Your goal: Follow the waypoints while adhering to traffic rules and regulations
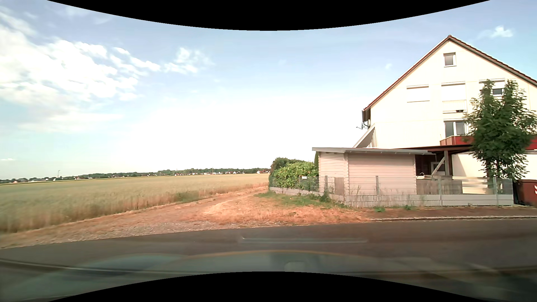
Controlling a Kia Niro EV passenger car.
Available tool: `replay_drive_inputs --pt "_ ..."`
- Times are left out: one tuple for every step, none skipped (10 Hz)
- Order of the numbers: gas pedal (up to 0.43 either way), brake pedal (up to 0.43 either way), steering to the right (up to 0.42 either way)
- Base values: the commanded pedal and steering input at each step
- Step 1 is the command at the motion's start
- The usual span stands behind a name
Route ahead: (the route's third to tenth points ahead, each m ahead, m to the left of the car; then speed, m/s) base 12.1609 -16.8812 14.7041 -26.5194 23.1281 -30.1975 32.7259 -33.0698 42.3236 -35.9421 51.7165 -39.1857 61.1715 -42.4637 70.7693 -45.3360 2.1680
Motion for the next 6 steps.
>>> replay_drive_inputs --pt "0.047 0.000 0.475" --pt "0.047 0.000 0.504" --pt "0.039 0.000 0.536" --pt "0.039 0.000 0.570" --pt "0.039 0.000 0.585" --pt "0.039 0.000 0.611"
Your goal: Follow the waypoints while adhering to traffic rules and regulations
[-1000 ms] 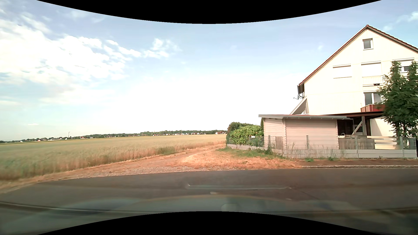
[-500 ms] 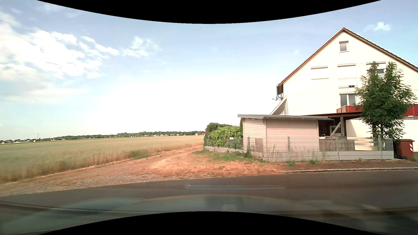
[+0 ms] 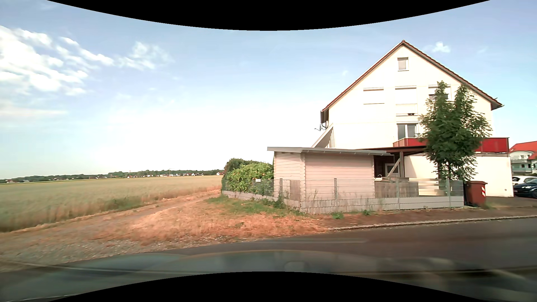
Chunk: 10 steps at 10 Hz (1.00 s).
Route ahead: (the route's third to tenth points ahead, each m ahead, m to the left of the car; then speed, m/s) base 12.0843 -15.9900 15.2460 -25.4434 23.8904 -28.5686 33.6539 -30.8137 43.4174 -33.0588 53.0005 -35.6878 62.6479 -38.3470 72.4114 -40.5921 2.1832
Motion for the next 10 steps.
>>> replay_drive_inputs --pt "0.039 0.000 0.636" --pt "0.039 0.000 0.663" --pt "0.039 0.000 0.691" --pt "0.039 0.000 0.721" --pt "0.039 0.000 0.749" --pt "0.039 0.000 0.779" --pt "0.039 0.000 0.798" --pt "0.039 0.000 0.823" --pt "0.039 0.000 0.837" --pt "0.039 0.000 0.835"
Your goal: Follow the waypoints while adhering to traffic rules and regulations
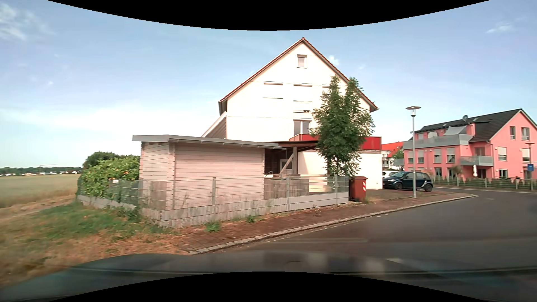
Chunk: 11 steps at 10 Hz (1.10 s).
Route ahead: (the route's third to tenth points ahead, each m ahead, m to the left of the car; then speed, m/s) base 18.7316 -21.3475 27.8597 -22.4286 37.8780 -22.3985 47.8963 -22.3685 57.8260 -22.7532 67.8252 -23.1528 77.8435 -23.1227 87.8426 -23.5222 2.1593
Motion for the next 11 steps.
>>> replay_drive_inputs --pt "0.039 0.000 0.831" --pt "0.039 0.000 0.827" --pt "0.039 0.000 0.825" --pt "0.039 0.000 0.816" --pt "0.039 0.000 0.799" --pt "0.039 0.000 0.787" --pt "0.039 0.000 0.772" --pt "0.039 0.000 0.761" --pt "0.039 0.000 0.753" --pt "0.039 0.000 0.732" --pt "0.039 0.000 0.711"
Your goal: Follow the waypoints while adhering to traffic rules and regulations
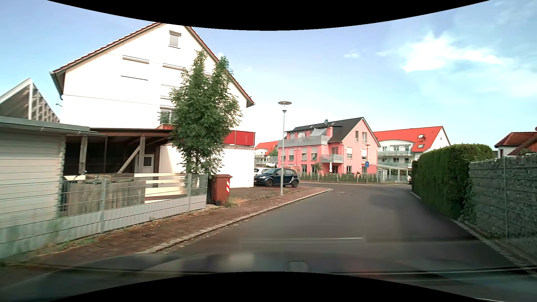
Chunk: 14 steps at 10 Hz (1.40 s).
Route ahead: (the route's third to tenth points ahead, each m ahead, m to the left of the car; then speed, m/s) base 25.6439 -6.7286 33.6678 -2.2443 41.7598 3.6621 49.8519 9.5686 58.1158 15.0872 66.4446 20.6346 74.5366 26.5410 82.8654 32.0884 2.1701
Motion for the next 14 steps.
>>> replay_drive_inputs --pt "0.039 0.000 0.689" --pt "0.039 0.000 0.673" --pt "0.039 0.000 0.652" --pt "0.047 0.000 0.626" --pt "0.047 0.000 0.595" --pt "0.047 0.000 0.538" --pt "0.047 0.000 0.487" --pt "0.047 0.000 0.441" --pt "0.047 0.000 0.418" --pt "0.047 0.000 0.372" --pt "0.047 0.000 0.325" --pt "0.059 0.000 0.296" --pt "0.059 0.000 0.262" --pt "0.059 0.000 0.224"
